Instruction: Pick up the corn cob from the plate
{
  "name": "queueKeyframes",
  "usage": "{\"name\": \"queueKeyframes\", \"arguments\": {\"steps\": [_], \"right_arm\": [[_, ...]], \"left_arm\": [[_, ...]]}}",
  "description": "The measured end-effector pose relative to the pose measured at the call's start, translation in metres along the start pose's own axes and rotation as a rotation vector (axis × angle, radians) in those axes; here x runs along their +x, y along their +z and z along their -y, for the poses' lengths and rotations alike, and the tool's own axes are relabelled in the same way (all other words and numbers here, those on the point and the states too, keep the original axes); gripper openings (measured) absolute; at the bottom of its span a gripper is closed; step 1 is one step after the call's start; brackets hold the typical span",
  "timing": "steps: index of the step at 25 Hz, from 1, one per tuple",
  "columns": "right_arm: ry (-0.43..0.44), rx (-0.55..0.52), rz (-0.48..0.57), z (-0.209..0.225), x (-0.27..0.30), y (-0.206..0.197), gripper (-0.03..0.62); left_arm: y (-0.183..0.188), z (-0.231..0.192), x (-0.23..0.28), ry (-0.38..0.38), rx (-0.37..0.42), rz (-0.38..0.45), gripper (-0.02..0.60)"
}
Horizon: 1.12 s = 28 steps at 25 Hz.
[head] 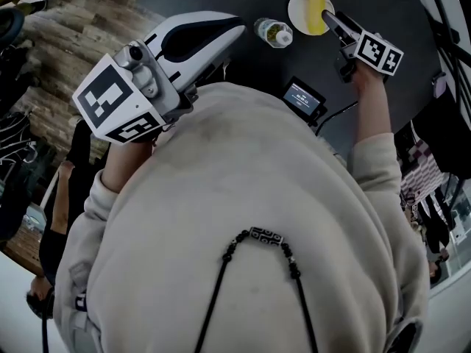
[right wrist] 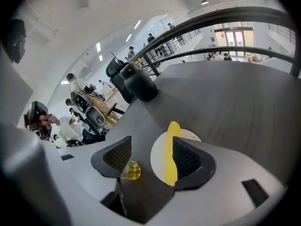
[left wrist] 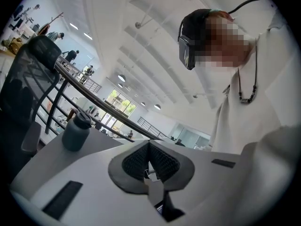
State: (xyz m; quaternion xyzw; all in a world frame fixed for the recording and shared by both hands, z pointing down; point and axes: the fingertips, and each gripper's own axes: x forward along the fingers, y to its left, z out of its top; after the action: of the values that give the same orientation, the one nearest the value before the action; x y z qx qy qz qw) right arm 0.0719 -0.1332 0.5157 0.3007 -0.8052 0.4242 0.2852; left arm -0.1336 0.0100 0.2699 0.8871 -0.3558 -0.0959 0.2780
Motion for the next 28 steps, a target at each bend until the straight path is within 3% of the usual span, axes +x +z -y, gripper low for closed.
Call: {"name": "queueKeyframes", "arguments": {"steps": [15,28], "right_arm": [[-0.076,0.002,-0.164,0.043,0.038,-0.042,0.273],[-0.089,0.012,-0.204,0.056,0.059,-0.051,0.273]], "left_arm": [[-0.004,-0.008,-0.007,0.042,-0.014,-0.012,0.0],[-0.007,-0.01,-0.009,0.053,-0.021,-0.019,0.0]]}}
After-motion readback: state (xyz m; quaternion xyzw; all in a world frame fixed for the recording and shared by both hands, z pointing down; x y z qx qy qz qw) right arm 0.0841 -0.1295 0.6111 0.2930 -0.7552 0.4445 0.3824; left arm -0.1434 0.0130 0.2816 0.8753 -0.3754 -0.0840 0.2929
